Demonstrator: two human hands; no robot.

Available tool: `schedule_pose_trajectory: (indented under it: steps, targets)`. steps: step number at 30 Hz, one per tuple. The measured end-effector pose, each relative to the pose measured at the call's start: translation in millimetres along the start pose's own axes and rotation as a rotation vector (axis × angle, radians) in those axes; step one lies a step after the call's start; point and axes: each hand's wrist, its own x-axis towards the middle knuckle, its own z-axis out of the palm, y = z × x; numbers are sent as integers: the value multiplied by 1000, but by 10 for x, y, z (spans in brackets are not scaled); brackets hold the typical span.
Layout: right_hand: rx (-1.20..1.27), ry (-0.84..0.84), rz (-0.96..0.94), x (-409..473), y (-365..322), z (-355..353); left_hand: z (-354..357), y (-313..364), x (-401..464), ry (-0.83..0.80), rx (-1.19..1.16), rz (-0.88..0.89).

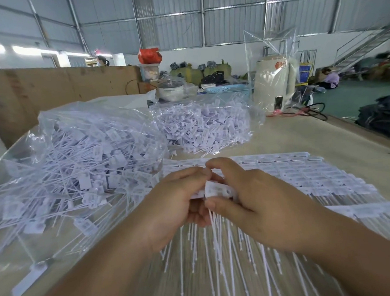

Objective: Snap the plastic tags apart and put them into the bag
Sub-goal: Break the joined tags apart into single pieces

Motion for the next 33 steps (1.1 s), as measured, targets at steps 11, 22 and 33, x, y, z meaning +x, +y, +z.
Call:
schedule_pose_trajectory:
  steps: [11, 22, 33]
  targets:
    - [24, -30, 59, -6, 8, -3, -72, -10, 25, -17, 100, 48]
    - [45, -93, 108, 22, 84, -55, -165, 39, 13, -34, 177, 50]
    - [-43, 113, 156, 50, -23, 2, -36, 5, 62, 121, -105, 97]
